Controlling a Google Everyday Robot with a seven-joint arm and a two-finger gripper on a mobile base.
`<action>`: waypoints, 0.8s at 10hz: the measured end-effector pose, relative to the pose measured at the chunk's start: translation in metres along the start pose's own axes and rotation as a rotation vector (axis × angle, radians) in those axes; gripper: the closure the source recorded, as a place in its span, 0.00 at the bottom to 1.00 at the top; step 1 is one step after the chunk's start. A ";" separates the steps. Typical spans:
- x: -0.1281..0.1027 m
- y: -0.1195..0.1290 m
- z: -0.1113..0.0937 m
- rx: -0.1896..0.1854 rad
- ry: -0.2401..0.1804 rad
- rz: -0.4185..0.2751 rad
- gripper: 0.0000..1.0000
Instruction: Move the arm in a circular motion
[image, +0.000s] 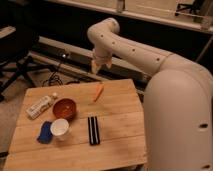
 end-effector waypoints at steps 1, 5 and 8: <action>0.035 -0.041 -0.001 0.030 0.035 0.091 0.35; 0.163 -0.129 -0.018 0.080 0.138 0.339 0.35; 0.223 -0.092 -0.033 0.065 0.167 0.364 0.35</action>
